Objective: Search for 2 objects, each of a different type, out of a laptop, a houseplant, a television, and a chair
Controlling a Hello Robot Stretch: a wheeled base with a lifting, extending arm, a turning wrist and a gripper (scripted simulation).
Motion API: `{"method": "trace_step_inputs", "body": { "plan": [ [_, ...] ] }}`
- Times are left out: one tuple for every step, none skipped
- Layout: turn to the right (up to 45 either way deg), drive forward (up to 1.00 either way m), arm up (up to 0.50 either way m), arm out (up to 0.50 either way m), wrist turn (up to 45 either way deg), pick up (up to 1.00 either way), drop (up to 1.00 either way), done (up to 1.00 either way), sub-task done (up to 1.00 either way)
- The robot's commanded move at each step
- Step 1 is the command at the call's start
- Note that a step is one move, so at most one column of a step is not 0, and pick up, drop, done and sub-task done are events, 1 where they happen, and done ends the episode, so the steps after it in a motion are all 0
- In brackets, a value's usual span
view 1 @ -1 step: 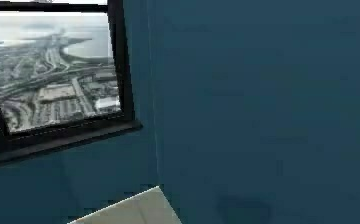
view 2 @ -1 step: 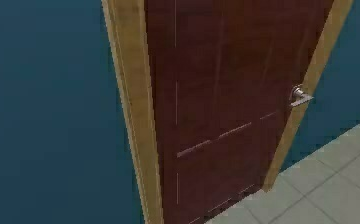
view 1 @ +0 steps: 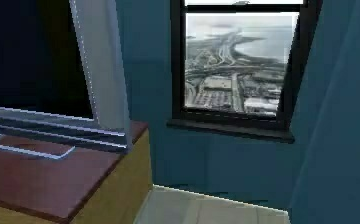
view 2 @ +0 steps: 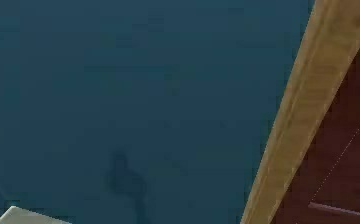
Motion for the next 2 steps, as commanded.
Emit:
{"method": "trace_step_inputs", "body": {
  "plan": [
    [-45.0,0.00,0.00,0.00,0.0,0.00,0.00,0.00,0.00],
    [-30.0,0.00,0.00,0.00,0.0,0.00,0.00,0.00,0.00]
  ]
}}
